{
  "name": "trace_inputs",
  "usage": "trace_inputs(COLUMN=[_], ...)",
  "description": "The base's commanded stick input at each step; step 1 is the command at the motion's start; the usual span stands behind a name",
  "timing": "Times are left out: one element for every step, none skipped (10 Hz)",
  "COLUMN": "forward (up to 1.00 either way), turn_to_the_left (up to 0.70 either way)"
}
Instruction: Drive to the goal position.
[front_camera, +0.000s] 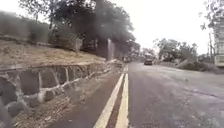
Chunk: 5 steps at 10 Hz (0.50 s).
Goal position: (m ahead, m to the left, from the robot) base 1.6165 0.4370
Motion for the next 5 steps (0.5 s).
trace_inputs(forward=[0.00, 0.00, 0.00, 0.00, 0.00], turn_to_the_left=[-0.01, -0.17, -0.36, -0.45, -0.45])
